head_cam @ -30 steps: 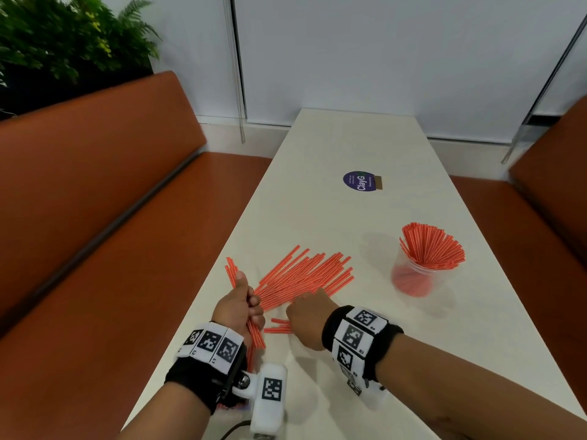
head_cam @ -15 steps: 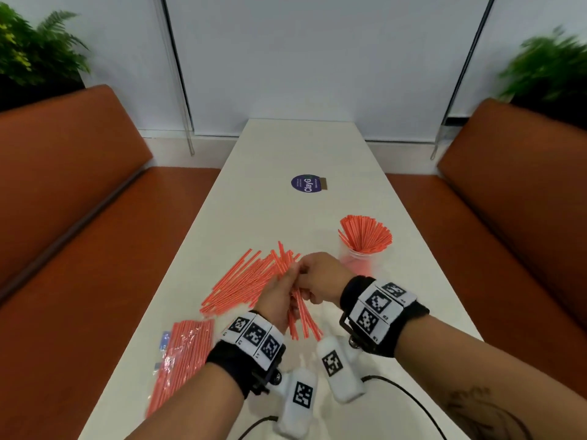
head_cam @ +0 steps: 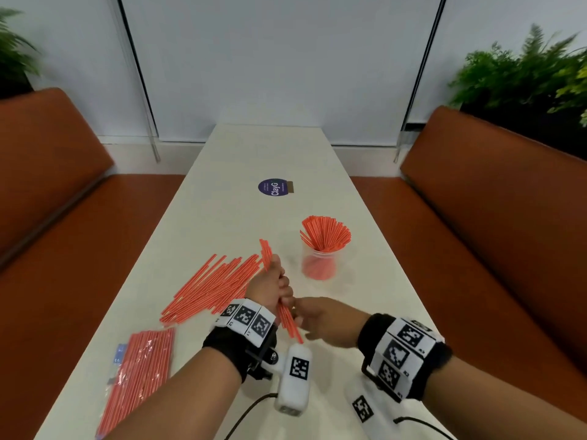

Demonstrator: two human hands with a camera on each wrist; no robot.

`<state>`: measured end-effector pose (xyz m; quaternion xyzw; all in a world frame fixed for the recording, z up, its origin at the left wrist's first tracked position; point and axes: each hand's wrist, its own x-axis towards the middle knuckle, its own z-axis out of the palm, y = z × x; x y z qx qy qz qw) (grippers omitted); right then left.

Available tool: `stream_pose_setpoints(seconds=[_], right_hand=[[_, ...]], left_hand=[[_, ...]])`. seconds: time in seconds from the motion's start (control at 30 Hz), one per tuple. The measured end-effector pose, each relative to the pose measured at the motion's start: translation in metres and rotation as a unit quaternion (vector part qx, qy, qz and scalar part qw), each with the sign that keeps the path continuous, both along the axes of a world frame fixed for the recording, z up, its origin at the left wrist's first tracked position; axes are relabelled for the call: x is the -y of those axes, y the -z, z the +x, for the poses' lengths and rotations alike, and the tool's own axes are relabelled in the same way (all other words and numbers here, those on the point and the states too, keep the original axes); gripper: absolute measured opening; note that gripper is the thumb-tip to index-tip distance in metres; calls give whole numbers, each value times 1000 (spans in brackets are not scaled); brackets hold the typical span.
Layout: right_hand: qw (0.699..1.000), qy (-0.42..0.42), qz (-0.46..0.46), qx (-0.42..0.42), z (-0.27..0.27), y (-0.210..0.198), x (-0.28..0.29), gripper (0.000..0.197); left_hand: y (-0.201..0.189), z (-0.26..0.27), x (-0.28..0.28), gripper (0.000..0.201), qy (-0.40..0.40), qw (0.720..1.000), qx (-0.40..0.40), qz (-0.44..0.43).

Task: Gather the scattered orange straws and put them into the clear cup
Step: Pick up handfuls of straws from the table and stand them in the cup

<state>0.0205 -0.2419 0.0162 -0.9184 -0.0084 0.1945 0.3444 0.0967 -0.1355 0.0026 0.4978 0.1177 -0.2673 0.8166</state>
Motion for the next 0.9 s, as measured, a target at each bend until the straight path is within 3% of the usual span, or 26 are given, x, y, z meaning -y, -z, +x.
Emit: stream_pose_setpoints(seconds=[0.1, 0.2, 0.3, 0.43, 0.57, 0.67, 0.73, 0.83, 0.9], right_hand=[[995, 36, -43, 84, 6, -7, 7, 30], [977, 131, 13, 169, 19, -34, 21, 39], [983, 106, 67, 134, 30, -57, 21, 49], [994, 37, 74, 71, 33, -56, 18, 40], [990, 58, 78, 102, 30, -48, 15, 40], [994, 19, 89, 59, 26, -41, 12, 39], [992, 32, 97, 77, 23, -38, 14, 43], [978, 117, 124, 117, 16, -33, 27, 49], [987, 106, 107, 56, 8, -26, 32, 50]], left_hand=[[-2, -4, -2, 46, 68, 997, 13, 24], [-3, -12, -3, 44, 150, 987, 31, 58], [-4, -23, 1, 41, 202, 975, 45, 84], [-7, -28, 6, 39, 230, 967, 46, 96], [-8, -26, 6, 38, 212, 971, 49, 95], [-6, -24, 9, 37, 198, 975, 43, 90], [-4, -23, 9, 41, 176, 982, 34, 61], [-3, -17, 8, 50, 68, 997, 19, -36], [-4, -10, 7, 51, -30, 995, 30, -86]])
